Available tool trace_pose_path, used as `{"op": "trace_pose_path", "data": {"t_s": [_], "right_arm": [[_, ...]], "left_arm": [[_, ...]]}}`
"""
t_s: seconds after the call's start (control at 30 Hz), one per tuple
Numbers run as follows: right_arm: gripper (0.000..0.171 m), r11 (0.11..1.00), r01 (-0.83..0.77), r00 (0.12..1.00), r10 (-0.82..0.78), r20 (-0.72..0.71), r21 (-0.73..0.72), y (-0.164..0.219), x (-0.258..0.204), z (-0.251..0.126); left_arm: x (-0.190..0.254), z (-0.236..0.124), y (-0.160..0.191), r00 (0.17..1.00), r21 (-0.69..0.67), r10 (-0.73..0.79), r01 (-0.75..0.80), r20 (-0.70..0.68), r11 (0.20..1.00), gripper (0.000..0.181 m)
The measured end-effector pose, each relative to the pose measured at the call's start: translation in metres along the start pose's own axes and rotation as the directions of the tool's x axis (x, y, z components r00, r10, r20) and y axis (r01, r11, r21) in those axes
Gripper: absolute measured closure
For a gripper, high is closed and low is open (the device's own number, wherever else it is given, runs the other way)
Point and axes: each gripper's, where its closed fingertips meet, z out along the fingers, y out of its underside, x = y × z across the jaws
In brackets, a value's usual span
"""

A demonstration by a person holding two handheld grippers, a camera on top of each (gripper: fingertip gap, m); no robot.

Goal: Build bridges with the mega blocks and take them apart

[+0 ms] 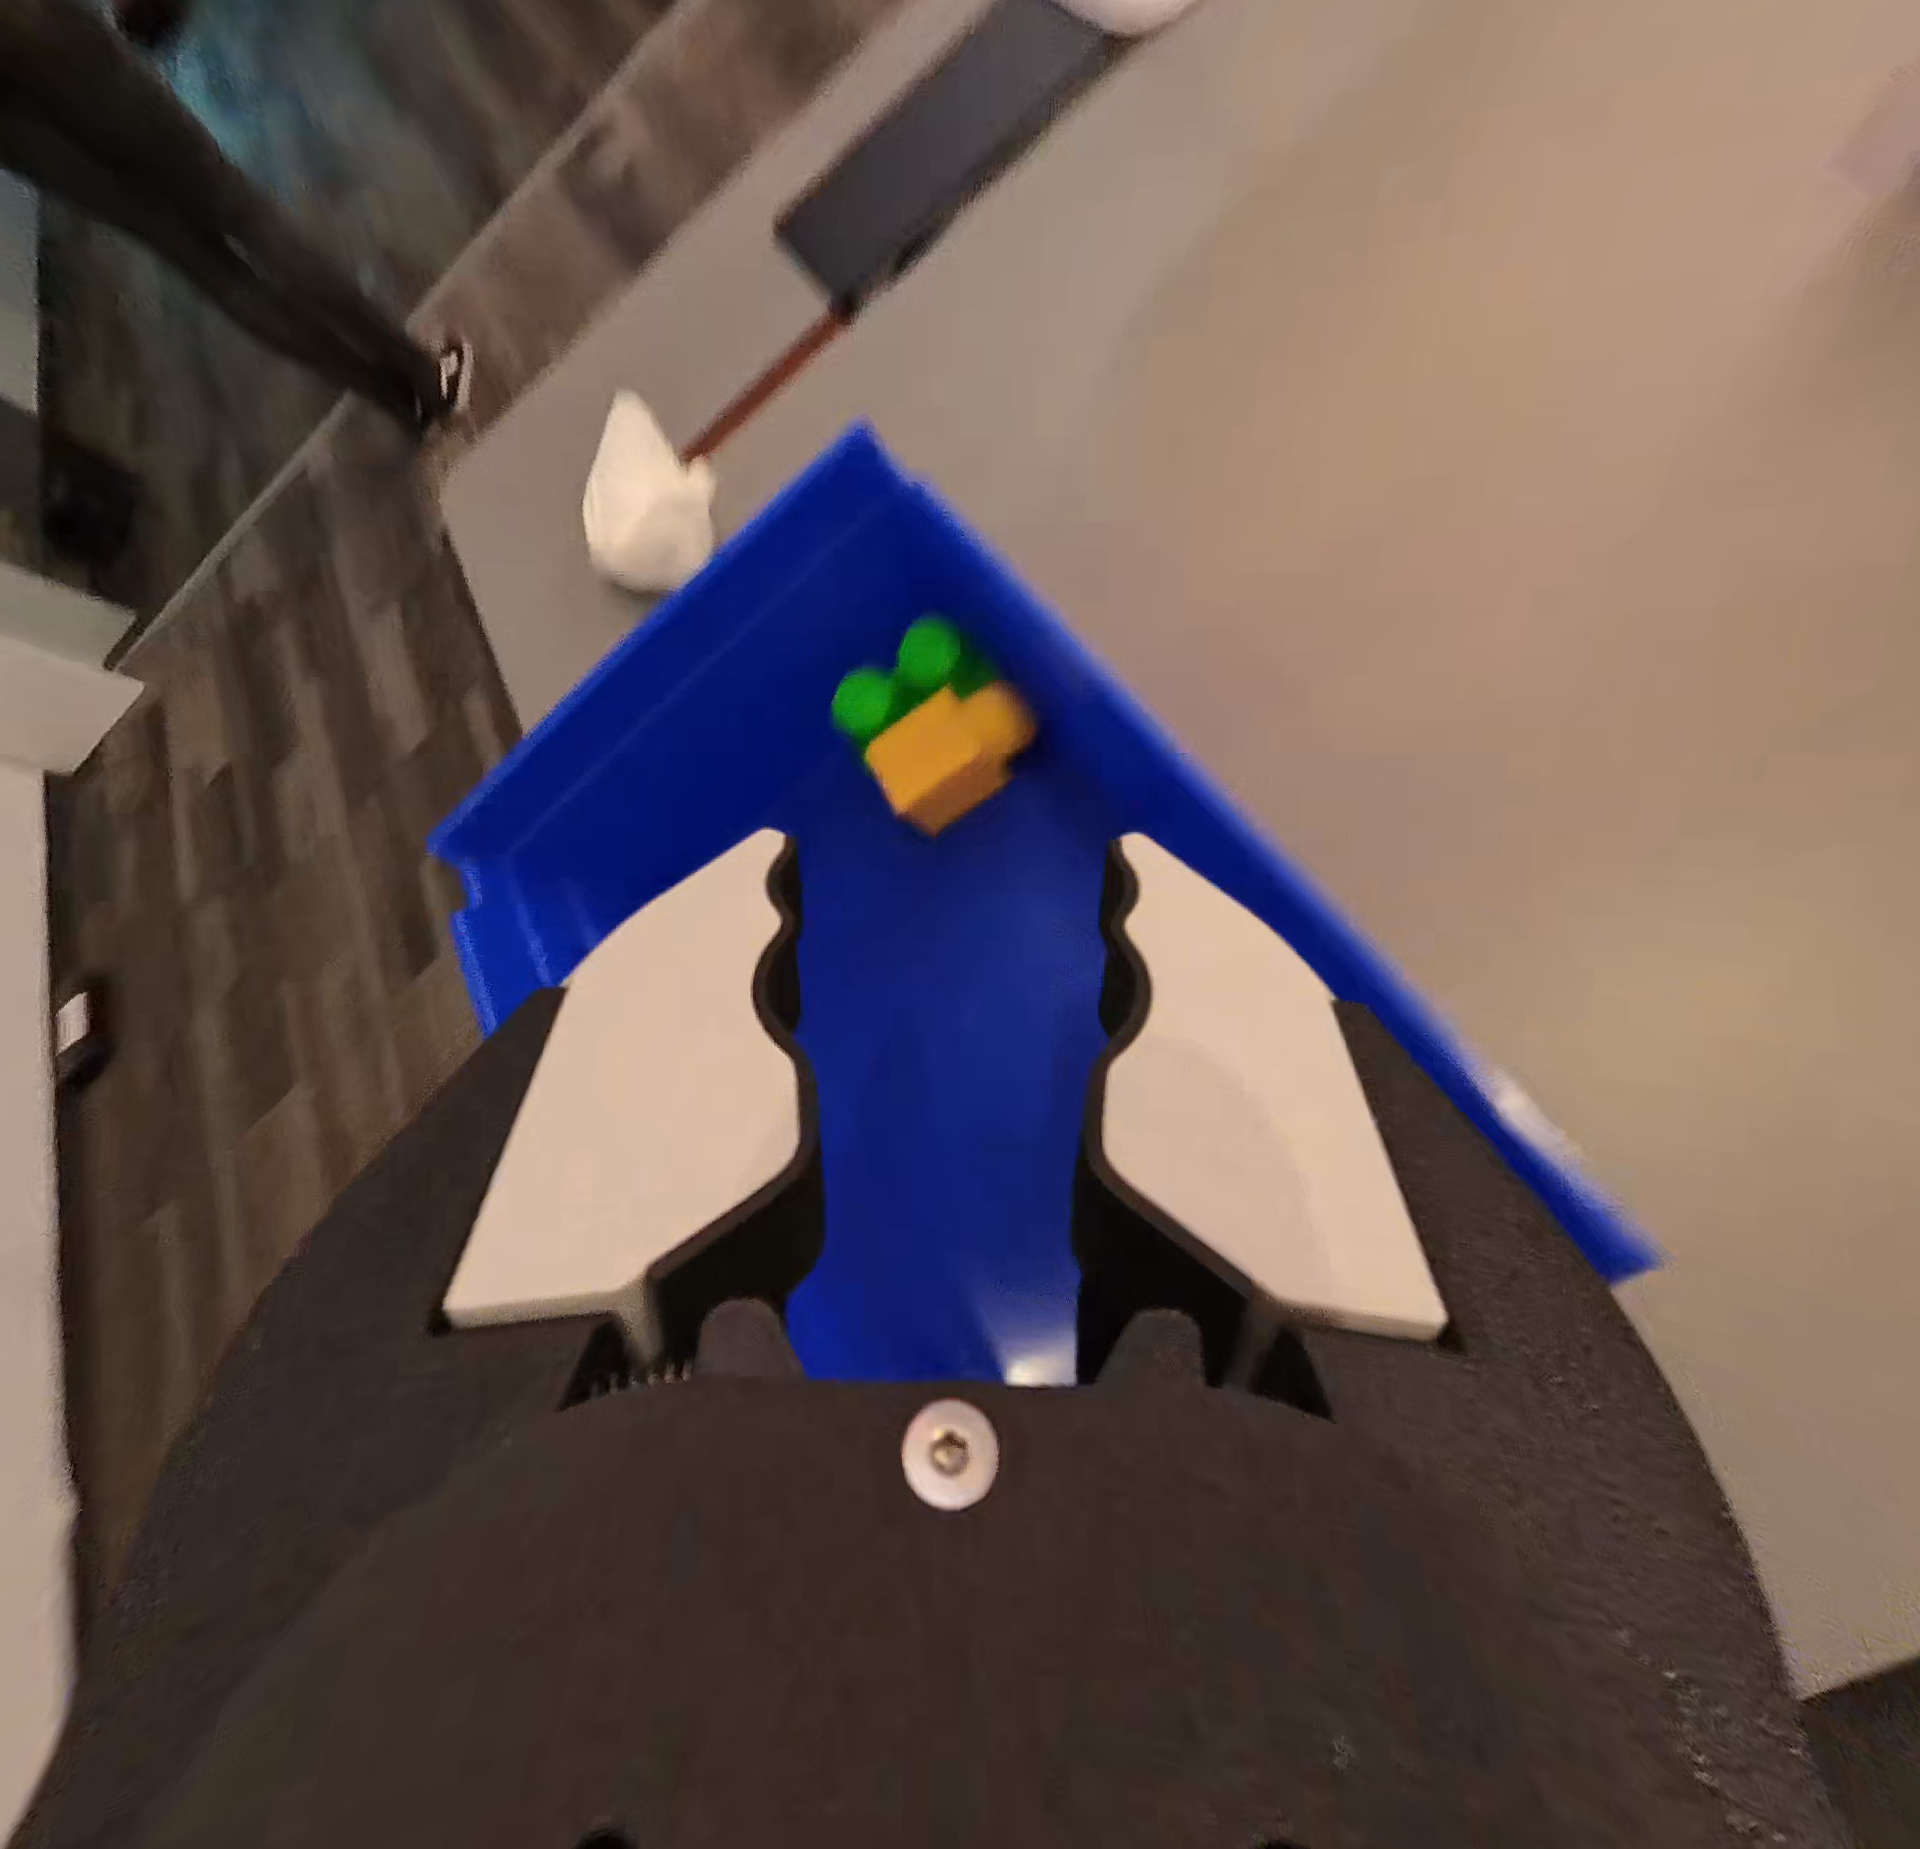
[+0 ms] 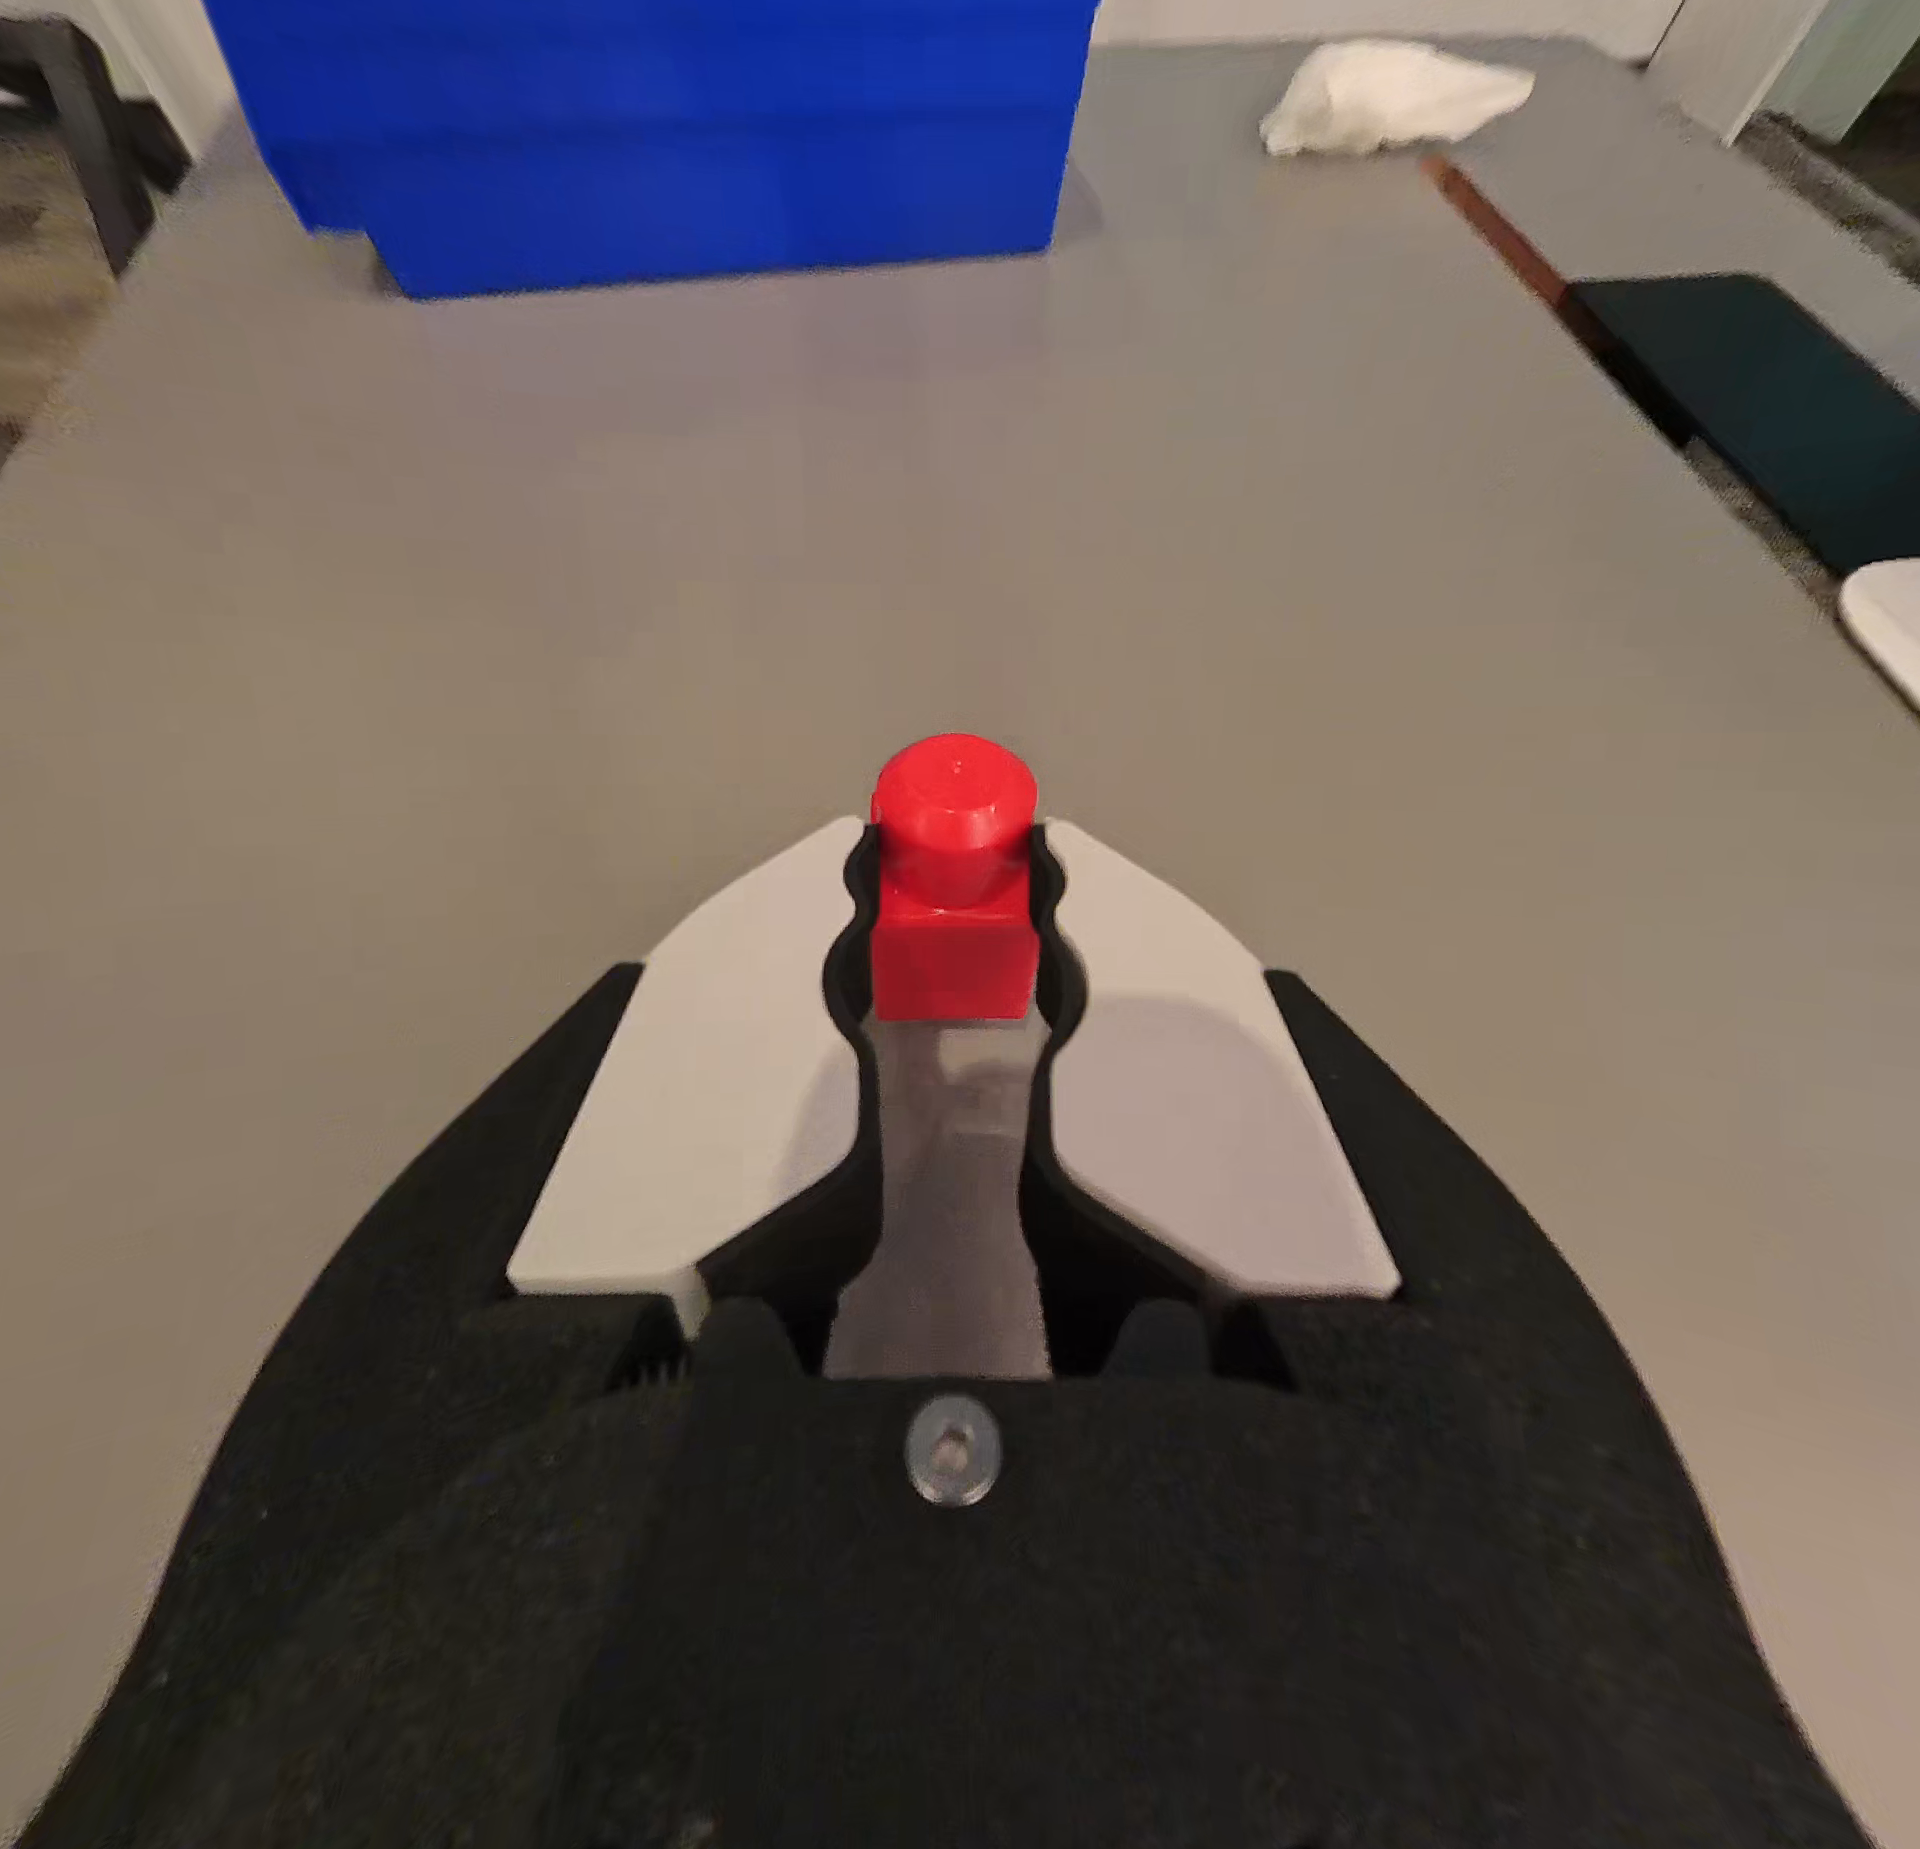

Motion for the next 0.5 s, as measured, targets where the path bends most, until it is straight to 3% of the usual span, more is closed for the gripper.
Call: {"op": "trace_pose_path", "data": {"t_s": [0.1, 0.2, 0.23, 0.37, 0.5], "right_arm": [[0.144, 1.0, -0.021, 1.0, 0.021, 0.005, -0.022, 0.013, 0.002, 0.008], [0.144, 0.999, -0.042, 0.999, 0.042, 0.002, 0.001, 0.014, 0.004, 0.007], [0.144, 0.999, -0.047, 0.999, 0.046, 0.007, 0.005, 0.014, 0.003, 0.006], [0.125, 0.997, -0.064, 0.998, 0.064, 0.008, 0.04, 0.011, 0.004, 0.003], [0.122, 0.993, -0.087, 0.996, 0.089, -0.019, 0.081, 0.001, 0.006, -0.007]], "left_arm": [[-0.012, 0.03, 0.035, 0.998, -0.112, 0.054, -0.055, -0.013, 0.992, 0.128], [-0.005, 0.066, 0.044, 0.983, -0.132, -0.127, 0.11, -0.13, 0.985, 0.126], [-0.005, 0.077, 0.043, 0.981, -0.12, -0.122, 0.105, -0.149, 0.987, 0.126], [-0.006, 0.103, 0.034, 0.962, -0.017, 0.224, -0.229, -0.155, 0.973, 0.136], [-0.002, 0.119, 0.027, 0.891, 0.053, 0.387, -0.386, -0.237, 0.921, 0.14]]}}
